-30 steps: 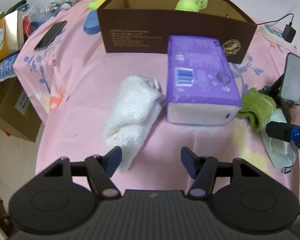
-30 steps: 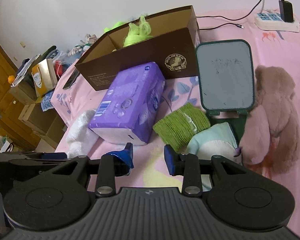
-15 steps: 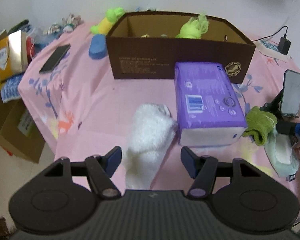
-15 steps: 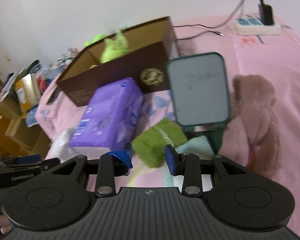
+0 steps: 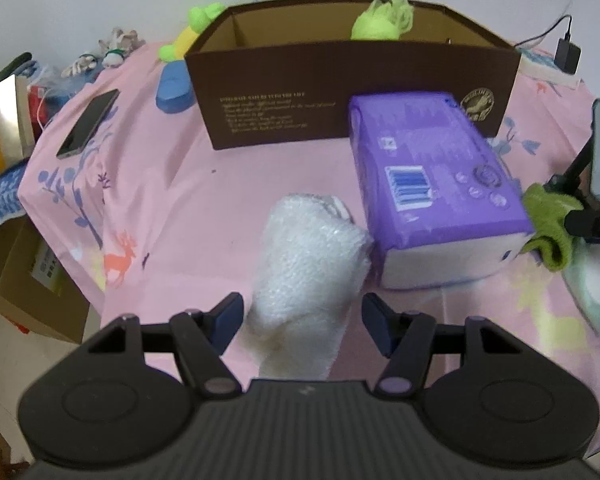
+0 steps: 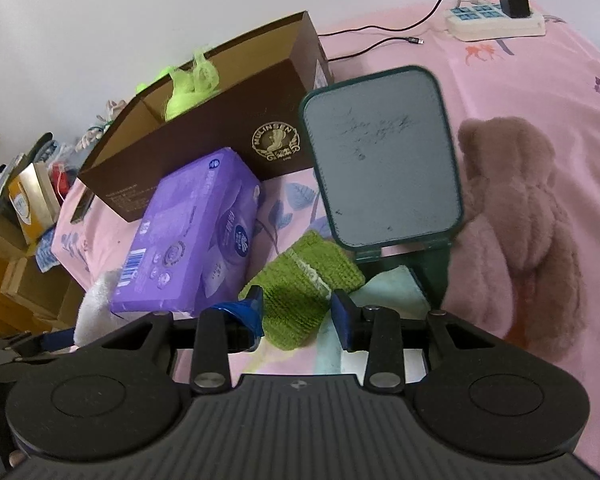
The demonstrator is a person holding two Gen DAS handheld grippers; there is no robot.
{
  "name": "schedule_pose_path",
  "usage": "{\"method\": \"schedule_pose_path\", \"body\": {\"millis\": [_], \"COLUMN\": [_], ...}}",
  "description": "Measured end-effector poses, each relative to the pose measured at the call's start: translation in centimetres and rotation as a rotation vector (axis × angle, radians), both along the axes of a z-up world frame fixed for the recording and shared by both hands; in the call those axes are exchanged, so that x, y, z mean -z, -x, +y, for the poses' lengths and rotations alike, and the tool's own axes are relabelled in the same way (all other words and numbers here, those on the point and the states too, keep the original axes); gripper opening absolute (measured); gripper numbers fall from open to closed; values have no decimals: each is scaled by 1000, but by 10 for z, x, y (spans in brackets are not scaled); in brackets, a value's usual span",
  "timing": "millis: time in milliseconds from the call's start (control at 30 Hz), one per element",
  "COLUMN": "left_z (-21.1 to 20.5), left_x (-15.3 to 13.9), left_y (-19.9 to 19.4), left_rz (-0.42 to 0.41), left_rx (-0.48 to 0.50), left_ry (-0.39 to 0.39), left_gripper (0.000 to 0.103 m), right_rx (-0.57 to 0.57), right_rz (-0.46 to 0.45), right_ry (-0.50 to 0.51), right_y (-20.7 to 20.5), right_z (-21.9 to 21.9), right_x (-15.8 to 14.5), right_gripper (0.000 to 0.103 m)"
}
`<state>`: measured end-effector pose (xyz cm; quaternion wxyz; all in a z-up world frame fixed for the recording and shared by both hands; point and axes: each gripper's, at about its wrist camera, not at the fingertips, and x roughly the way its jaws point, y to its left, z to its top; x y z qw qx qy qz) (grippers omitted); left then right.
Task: Organize soft objects
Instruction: 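Grasp the white bubble-wrap sock with the left gripper while the right gripper grasps the green knit sock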
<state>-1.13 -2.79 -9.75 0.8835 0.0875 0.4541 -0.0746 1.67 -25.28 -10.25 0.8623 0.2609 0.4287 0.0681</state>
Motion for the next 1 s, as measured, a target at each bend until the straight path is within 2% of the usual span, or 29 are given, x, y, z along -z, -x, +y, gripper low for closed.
{"method": "schedule_pose_path", "body": {"millis": [167,333,467,700,800,900,1000], "left_z": [7,7,11,20,23,26,30], "left_x": [9,16,20,21,20,17,16], "left_y": [-11,-18,-25,-32,-31,-33,-36], "left_rz": [40,57,72,81,79,87,99], "left_rx": [-10,16,26,66,94,112,123], "left_ry": [18,10,27,69,92,116,143], "left_gripper": [66,67,67,67,61,54,51], "right_rx": [5,-2,22,25,26,15,32], "right_rz": [-3,1,21,6,-10,-21,-22], "right_ry": [24,70,70,172,209,235,219], "right_y": [-7,-17,-20,-23,-21,-19,-17], "right_z": [7,18,22,39,44,46,42], "right_x": [2,5,11,12,13,13,13], "right_gripper": [24,25,25,28,29,25,19]}}
